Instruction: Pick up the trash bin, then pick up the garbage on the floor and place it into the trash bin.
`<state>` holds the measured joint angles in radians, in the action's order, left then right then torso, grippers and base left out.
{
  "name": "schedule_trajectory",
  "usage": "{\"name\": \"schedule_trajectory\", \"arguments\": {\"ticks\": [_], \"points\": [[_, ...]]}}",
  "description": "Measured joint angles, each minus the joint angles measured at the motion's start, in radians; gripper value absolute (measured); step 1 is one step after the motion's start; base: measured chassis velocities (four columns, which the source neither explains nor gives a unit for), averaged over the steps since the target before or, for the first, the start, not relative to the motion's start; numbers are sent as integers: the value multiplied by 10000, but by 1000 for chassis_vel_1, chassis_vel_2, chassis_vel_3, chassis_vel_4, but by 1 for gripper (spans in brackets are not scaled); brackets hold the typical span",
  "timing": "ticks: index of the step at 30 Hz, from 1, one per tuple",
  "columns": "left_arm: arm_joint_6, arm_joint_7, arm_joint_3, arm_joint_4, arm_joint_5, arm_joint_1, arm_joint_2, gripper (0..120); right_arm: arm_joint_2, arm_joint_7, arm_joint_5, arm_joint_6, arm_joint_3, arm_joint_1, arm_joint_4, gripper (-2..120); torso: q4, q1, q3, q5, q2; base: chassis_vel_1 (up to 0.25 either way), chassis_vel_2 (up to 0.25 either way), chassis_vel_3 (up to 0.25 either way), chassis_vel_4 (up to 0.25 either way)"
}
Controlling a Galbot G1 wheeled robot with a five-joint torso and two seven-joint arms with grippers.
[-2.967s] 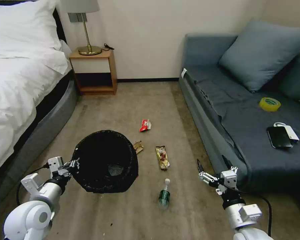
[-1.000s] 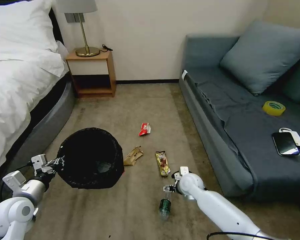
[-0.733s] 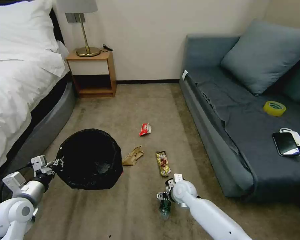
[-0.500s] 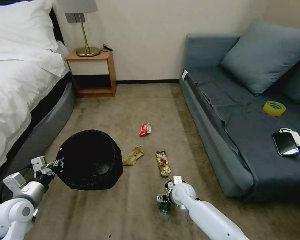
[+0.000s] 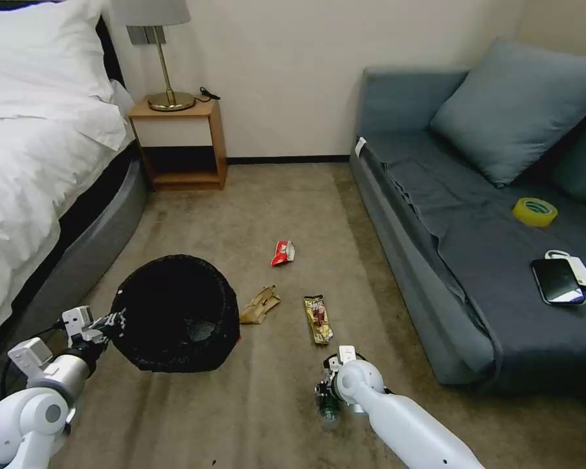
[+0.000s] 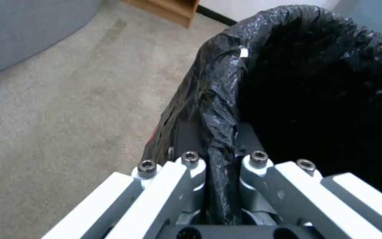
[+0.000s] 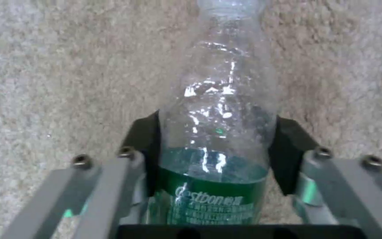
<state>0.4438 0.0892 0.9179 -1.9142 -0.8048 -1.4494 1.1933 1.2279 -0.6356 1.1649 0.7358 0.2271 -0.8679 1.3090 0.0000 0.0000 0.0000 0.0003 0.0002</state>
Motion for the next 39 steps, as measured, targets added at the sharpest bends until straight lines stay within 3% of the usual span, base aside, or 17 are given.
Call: {"name": "schedule_trajectory", "arguments": {"ticks": [1,9,14,18,21,27,35,39], "points": [[0,0,-24,-4,17,15,4,4,-59,9,1,0,-20,19,70,38,1,0,0,0,0,0,0,0,0],[74,-43,-204,-1,95,163,6,4,-482,-15,-48,-2,-491,126,565,23,0,0,0,0,-1,0,0,0,0],[131,-60,-305,12,140,232,6,4,-746,-63,-129,-1,-986,297,1003,23,-1,0,1,0,0,0,0,0,0],[291,-123,-587,47,163,339,26,4,-1435,-102,-118,-29,-1785,905,1993,23,1,0,1,-2,0,0,0,0,0],[547,-283,-1235,137,134,580,132,4,-2144,679,-129,-1185,-2146,1554,3760,23,0,0,0,-2,-1,0,0,0,0],[1007,-464,-2051,166,121,990,405,4,-2406,1612,-431,-2509,-1873,1659,5718,23,0,0,0,-3,-1,0,0,0,0],[1435,-506,-2612,170,162,1143,512,4,-2627,2958,-1231,-3888,-838,1382,7763,23,0,0,0,-2,-1,0,0,0,0],[1545,-503,-2830,176,110,1142,496,4,-2666,3543,-1516,-4145,-175,1444,8172,23,0,0,0,-2,-1,0,0,0,0]]}}
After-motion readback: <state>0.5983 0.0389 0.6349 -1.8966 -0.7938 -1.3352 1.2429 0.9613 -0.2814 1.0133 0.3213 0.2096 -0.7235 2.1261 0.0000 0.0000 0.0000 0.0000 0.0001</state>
